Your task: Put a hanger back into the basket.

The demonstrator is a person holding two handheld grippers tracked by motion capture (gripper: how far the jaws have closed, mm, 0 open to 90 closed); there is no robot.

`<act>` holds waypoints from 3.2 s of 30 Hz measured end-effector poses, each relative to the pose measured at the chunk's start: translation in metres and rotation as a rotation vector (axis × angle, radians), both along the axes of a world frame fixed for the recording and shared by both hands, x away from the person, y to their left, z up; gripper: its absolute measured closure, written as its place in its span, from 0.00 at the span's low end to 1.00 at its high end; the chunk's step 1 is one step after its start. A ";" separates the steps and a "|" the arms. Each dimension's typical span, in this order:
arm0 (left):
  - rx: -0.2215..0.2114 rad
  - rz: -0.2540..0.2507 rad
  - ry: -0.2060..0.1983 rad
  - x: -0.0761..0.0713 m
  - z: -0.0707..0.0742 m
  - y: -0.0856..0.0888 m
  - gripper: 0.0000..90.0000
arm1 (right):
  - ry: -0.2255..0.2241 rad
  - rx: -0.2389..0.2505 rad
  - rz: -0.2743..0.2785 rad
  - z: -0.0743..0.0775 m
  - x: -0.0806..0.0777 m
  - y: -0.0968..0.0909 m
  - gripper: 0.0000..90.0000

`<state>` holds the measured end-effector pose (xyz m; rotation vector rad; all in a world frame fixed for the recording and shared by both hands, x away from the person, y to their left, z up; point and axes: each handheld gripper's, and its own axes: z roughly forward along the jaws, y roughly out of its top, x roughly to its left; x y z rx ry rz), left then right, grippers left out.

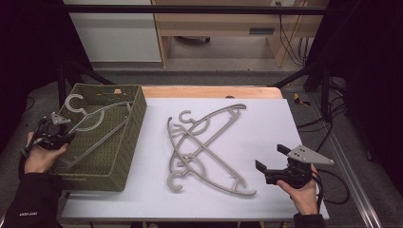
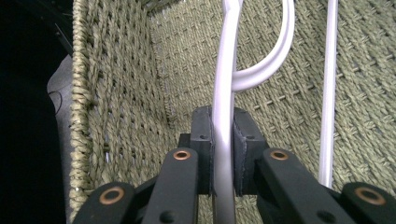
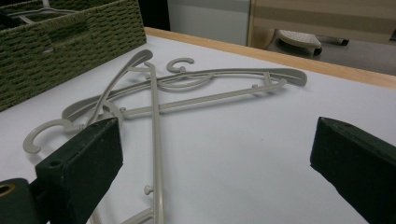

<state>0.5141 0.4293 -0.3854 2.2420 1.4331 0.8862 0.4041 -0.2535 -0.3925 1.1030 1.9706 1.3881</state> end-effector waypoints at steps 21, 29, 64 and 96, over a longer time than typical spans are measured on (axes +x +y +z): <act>-0.263 -0.065 -0.170 -0.039 0.034 -0.006 0.70 | -0.017 0.003 0.006 0.004 0.000 0.002 0.03; -0.431 -0.178 -0.302 -0.063 0.046 -0.040 0.48 | -0.020 0.007 0.009 0.008 0.002 0.006 0.03; -0.571 -0.494 -0.267 -0.098 0.012 -0.150 0.10 | 0.132 -0.143 0.202 0.005 0.016 0.077 0.07; -0.569 -0.492 -0.268 -0.098 0.013 -0.145 0.09 | 0.467 -0.418 0.372 -0.056 0.040 0.168 0.64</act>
